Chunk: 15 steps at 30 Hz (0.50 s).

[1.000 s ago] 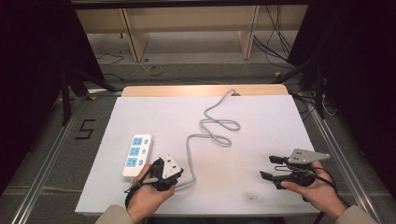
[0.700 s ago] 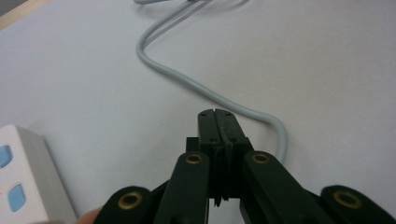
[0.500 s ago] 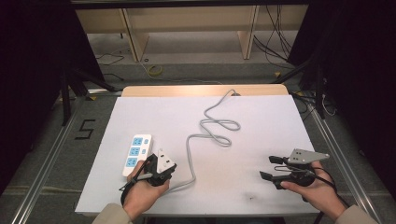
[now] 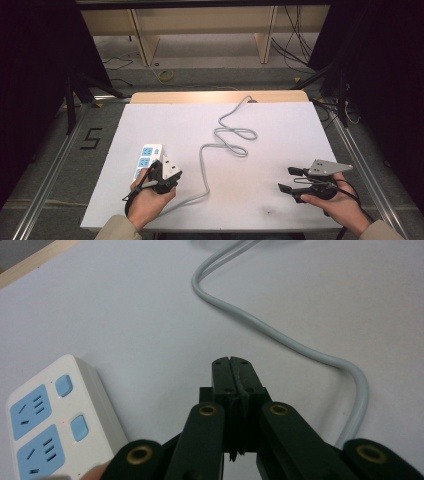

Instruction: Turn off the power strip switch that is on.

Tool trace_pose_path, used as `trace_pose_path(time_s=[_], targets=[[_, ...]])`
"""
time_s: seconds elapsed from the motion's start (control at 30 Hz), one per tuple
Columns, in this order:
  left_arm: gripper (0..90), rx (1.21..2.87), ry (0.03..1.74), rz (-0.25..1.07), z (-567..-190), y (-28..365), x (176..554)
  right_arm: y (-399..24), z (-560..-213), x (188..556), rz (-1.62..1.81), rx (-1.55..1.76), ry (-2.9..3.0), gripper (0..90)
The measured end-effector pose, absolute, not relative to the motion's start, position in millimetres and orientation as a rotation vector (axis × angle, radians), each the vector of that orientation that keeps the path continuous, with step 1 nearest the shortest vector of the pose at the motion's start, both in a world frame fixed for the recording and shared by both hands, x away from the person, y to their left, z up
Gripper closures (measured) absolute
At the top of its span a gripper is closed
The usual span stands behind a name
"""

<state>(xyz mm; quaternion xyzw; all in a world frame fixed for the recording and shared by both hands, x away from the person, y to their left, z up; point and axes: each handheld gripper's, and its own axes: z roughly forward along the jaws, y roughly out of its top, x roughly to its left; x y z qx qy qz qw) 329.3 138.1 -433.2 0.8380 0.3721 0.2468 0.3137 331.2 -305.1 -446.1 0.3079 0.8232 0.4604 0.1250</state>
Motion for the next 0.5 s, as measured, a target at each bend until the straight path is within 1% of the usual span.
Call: trace_pose_path(time_s=[0.5], targets=[[89.9,2.193,1.037,0.682,-431.4,152.2,337.0,-304.8,-446.3,331.1,1.342,0.895,2.398,29.0]])
